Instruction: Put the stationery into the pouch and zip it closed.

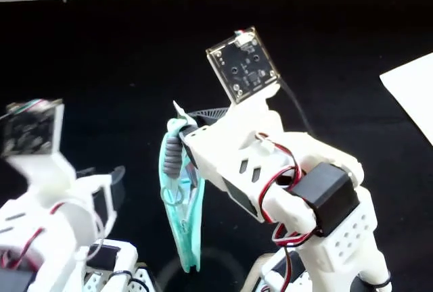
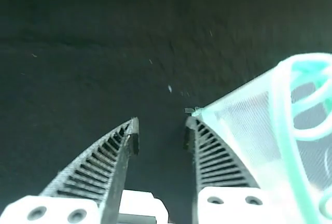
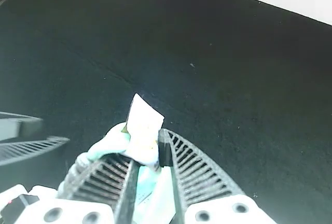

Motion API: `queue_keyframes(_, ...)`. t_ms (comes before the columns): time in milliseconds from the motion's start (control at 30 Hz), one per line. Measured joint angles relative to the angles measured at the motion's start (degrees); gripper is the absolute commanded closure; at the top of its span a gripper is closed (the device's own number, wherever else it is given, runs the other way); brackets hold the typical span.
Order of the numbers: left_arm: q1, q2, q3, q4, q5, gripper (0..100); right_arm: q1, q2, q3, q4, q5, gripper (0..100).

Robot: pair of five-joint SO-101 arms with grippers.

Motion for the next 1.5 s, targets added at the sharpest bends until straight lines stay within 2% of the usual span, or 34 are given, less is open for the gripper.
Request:
queue_keyframes(367, -1.6, -1.9, -13.5, 0.0, 5.6, 81, 0.0, 0.1, 0.0, -0.3, 0.0, 99.2)
queue_keyframes(567, 8.7, -1.9, -16.0, 0.0, 5.7, 81, 0.0, 2.7, 0.0, -0.8, -2.3, 99.2)
queue_keyframes(933, 33.4, 1.1, -14.9, 0.2, 15.3, 81, 0.0, 4.9, 0.0, -2.0, -3.3, 99.2)
queue_keyframes(1500, 34.5, 2.0, -10.6, 0.2, 15.6, 81, 0.8, 5.8, 0.1, -7.5, -3.3, 99.2)
